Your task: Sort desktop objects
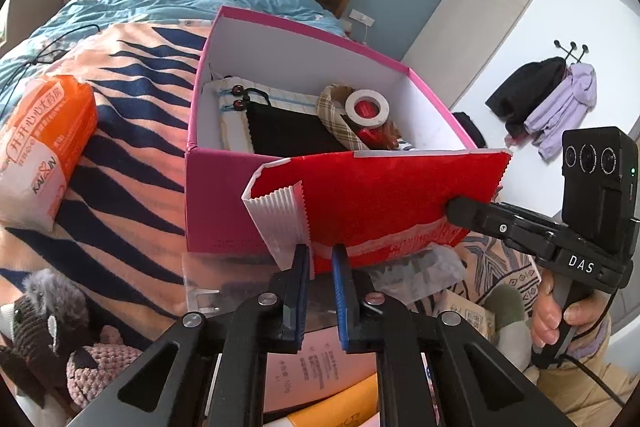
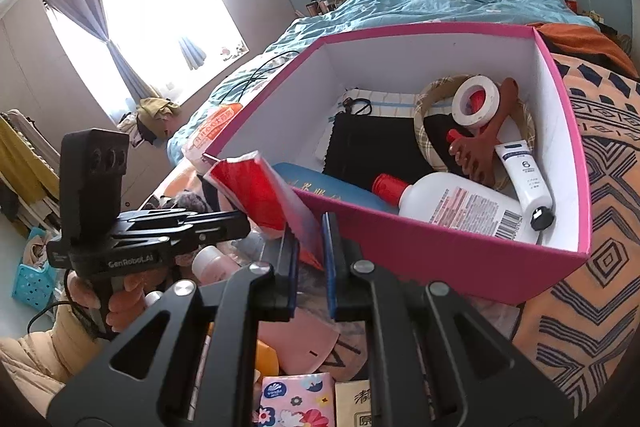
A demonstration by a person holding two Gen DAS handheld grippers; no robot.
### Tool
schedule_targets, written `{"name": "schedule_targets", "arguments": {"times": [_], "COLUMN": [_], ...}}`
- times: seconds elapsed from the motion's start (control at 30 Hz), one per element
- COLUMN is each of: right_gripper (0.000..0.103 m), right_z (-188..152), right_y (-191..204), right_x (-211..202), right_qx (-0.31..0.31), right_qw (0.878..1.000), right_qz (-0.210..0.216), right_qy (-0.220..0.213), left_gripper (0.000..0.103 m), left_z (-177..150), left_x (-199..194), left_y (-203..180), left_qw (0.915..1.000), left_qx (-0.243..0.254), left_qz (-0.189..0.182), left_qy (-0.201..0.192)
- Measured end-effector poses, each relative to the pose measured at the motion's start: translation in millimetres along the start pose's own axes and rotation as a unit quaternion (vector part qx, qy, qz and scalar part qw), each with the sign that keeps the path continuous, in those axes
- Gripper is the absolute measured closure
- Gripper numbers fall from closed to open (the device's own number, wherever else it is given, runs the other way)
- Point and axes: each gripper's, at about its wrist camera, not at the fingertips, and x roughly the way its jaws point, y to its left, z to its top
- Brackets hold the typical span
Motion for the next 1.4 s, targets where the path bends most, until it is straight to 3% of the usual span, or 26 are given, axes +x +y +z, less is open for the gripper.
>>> {"name": "schedule_targets", "arguments": {"times": [0.03, 0.1, 0.4, 0.6, 0.87, 1.0, 1.13, 1.4], "right_gripper": [0.091, 0.091, 0.091, 0.091, 0.091, 0.091, 0.091, 0.094], "right_z": [-0.8, -1.1, -4.0, -6.0, -9.6, -9.6, -12.6, -20.6], "right_y": [0.0, -1.1, -14.5, -21.0, -32.5, -12.2, 8.7, 6.4], "right_x": [-0.2, -0.6, -3.8, -4.5, -6.0, -14.5, -16.0, -12.1], "right_qx": [0.001, 0.004, 0.050, 0.066, 0.092, 0.037, -0.015, -0.004], "right_qw": [1.000, 1.000, 0.997, 0.995, 0.990, 0.996, 0.999, 0.998], "right_qz": [0.001, 0.008, 0.060, 0.073, 0.105, 0.074, 0.050, 0.061], "right_qy": [0.000, -0.001, -0.006, -0.006, -0.005, -0.011, -0.006, 0.012], "left_gripper": [0.083, 0.050, 0.042, 0.042, 0.042, 0.041, 0.041, 0.041], "left_z": [0.2, -1.0, 0.2, 5.2, 0.4, -5.2, -11.3, -25.6], "left_x": [0.4, 1.7, 10.8, 21.4, 15.5, 7.3, -2.5, -14.9], "left_y": [1.7, 8.1, -2.8, -4.1, -7.0, -2.8, -4.1, -23.8], "left_qw": [1.0000, 0.9996, 0.9996, 0.9984, 0.9993, 0.9992, 0.9995, 0.9969], "left_qx": [-0.003, -0.020, 0.009, 0.000, 0.008, -0.002, 0.009, 0.070], "left_qz": [0.006, 0.013, 0.004, -0.031, 0.003, -0.010, 0.001, 0.024], "left_qy": [0.003, 0.013, 0.027, 0.046, 0.036, 0.039, 0.031, 0.024]}}
